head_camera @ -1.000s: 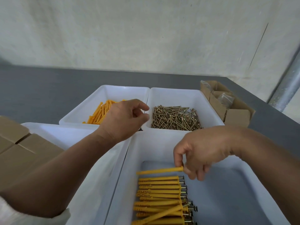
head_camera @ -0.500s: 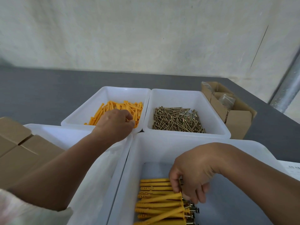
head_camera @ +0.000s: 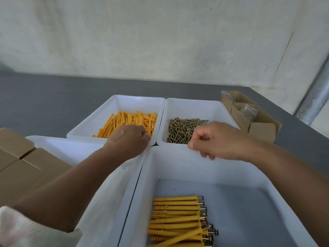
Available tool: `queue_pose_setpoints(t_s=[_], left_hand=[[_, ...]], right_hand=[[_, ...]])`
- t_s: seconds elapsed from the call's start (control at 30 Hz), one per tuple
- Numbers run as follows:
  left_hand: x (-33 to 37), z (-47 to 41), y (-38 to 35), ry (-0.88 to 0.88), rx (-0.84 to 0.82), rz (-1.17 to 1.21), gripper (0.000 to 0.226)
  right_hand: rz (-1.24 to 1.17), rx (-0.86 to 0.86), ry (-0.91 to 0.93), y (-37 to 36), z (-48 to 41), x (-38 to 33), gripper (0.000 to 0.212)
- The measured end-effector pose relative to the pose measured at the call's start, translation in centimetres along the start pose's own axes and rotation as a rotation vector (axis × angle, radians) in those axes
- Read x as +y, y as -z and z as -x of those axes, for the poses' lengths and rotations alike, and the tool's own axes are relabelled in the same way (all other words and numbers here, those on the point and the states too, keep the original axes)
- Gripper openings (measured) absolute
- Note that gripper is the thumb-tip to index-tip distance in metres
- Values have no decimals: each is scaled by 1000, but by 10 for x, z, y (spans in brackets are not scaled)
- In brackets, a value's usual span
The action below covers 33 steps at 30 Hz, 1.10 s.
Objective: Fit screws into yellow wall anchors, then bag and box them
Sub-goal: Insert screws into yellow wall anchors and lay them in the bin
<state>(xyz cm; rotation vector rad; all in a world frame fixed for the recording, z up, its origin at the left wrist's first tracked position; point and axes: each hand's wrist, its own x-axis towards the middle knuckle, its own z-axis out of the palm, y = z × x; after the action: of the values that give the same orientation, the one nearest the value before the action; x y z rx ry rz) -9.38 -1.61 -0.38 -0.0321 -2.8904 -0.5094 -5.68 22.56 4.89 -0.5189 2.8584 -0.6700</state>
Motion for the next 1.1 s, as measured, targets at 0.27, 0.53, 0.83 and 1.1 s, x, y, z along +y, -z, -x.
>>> queue_pose_setpoints(t_s=[0.27, 0.53, 0.83, 1.1], left_hand=[[1, -1, -1, 31, -42, -36, 31], [-1, -3, -4, 47, -17, -39, 32], [-1, -1, -5, 76, 43, -73, 37], [0, -3, -3, 89, -26, -121, 31]], right_hand=[[182, 14, -285, -18, -26, 38, 67], [99, -188, -411, -15, -44, 35, 70], [150, -248, -437, -12, -58, 32, 43], [249, -145, -347, -16, -65, 44, 37]])
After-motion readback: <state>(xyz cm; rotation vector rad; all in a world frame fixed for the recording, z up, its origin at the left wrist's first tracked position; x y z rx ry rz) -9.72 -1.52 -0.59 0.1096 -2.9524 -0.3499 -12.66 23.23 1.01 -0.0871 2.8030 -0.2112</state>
